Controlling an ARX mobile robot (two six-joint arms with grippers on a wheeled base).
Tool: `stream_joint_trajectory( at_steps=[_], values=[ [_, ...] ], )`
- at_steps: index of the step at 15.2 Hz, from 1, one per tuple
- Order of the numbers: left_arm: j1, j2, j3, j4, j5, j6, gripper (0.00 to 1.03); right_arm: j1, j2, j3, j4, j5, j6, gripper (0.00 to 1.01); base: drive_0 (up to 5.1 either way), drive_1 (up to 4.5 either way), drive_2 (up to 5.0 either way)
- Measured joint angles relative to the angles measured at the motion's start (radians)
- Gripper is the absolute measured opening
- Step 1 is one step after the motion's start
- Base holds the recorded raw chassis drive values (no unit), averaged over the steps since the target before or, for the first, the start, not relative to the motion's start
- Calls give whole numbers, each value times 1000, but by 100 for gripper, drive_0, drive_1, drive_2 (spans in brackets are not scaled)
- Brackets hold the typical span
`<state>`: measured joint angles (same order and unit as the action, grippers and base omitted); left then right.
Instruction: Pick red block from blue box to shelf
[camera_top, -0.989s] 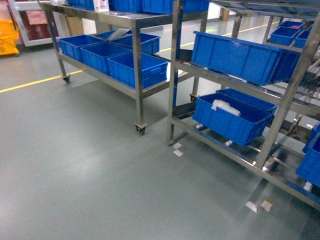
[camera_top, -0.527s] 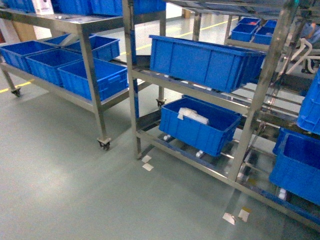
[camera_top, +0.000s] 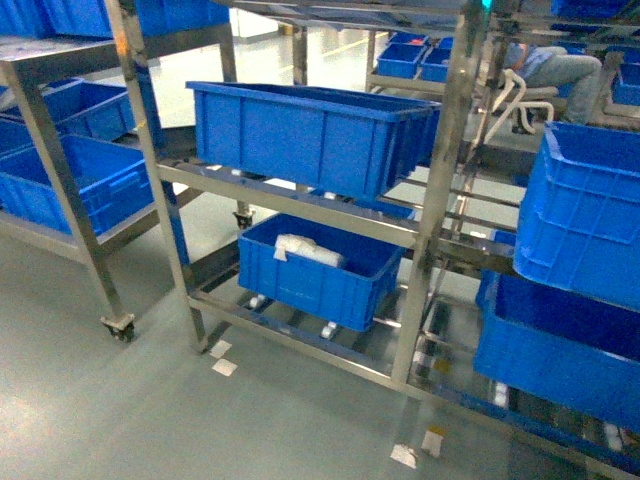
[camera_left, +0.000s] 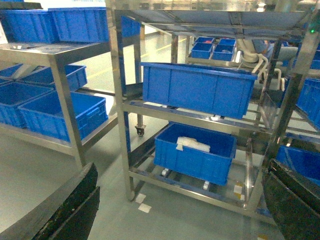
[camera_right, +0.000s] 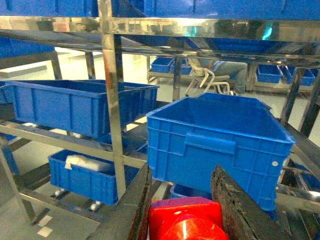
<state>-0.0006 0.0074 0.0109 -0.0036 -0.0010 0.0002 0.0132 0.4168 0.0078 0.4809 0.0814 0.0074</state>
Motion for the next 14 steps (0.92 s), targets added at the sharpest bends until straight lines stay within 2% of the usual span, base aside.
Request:
stream_joint_trajectory(
  at_steps=[4,14],
  values=[
    [0,0,0,0,0,0,98,0,0,0,0,0,0,29,-199,-60,-338],
    [0,0,0,0,0,0,98,0,0,0,0,0,0,29,-168,-168,-168]
  ],
)
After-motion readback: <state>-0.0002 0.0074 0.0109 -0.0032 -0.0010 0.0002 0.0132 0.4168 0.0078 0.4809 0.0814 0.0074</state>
